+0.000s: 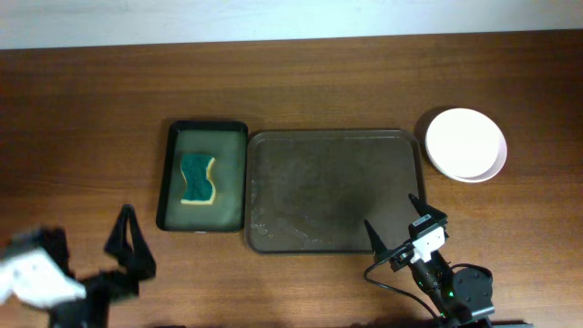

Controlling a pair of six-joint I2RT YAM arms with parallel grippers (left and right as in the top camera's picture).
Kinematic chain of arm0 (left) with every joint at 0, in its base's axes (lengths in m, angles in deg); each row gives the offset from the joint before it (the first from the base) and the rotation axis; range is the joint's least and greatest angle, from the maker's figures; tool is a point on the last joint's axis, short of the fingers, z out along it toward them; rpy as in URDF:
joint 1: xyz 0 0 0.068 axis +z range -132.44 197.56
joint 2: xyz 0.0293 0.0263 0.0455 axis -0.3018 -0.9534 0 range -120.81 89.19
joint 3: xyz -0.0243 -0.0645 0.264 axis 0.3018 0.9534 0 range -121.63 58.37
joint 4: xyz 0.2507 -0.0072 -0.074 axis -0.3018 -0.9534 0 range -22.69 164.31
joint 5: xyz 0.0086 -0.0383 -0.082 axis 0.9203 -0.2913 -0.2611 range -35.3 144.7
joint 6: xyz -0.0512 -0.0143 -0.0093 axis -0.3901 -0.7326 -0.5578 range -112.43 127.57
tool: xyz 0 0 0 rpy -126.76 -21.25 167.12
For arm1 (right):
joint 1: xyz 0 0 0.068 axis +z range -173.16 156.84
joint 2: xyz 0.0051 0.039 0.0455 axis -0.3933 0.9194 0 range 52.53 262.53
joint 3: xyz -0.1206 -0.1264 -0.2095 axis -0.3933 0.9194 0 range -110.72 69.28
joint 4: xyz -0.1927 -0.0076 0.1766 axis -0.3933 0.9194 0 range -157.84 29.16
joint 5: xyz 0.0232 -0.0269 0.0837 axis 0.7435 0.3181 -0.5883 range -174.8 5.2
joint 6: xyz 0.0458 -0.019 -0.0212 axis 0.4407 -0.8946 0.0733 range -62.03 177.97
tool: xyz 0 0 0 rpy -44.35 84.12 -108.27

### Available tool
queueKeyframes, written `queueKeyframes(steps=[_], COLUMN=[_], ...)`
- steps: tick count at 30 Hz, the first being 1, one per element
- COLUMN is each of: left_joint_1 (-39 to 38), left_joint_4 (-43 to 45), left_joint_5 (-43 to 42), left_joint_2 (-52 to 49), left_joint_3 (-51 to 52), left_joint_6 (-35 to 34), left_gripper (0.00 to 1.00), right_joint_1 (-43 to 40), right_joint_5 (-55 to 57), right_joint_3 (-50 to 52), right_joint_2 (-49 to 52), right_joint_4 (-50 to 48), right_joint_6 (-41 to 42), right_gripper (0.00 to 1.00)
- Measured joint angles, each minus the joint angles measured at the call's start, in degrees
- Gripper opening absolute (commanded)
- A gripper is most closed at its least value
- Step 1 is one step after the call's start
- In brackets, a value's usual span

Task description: Clean dirty plates on tray and stack at the side

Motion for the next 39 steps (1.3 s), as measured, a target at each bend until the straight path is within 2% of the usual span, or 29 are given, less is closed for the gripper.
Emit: queueKeyframes(steps=[4,8,10,16,19,25,30,37,39], left_joint_1=[1.4,1.5,1.5,1.4,0.2,-1.7,-1.7,-1.7,-1.8], left_joint_4=[3.3,19.2,30.1,57.2,66.0,76.3,75.9,55.2,52.2], left_joint_5=[0.6,-0.1,-1.5,-7.7,-9.1,-9.8,-9.9,-9.1,-8.4], left_joint_2=[11.5,20.3,23.4,24.5,24.5,24.5,24.5,24.5,24.4], left_joint_3=[10.1,19.7,24.5,38.6,46.6,61.3,67.4,68.6,68.7], left_joint_6=[0.0,0.0,0.0,0.0,0.0,0.0,0.0,0.0,0.7], left_gripper=[0.99,0.99,0.99,1.0,0.99,0.99,0.99,0.99,0.99], right_joint_1=[0.0,0.0,0.0,0.0,0.0,0.0,0.0,0.0,0.0], right_joint_5=[0.0,0.0,0.0,0.0,0.0,0.0,0.0,0.0,0.0], right_joint_3=[0.0,0.0,0.0,0.0,0.0,0.0,0.0,0.0,0.0], right_joint_2=[0.0,0.0,0.0,0.0,0.0,0.0,0.0,0.0,0.0], right_joint_4=[0.0,0.0,0.0,0.0,0.0,0.0,0.0,0.0,0.0], right_joint_6=[0.0,0.0,0.0,0.0,0.0,0.0,0.0,0.0,0.0], right_gripper=[0.98,0.98,0.98,0.98,0.98,0.98,0.98,0.98,0.98])
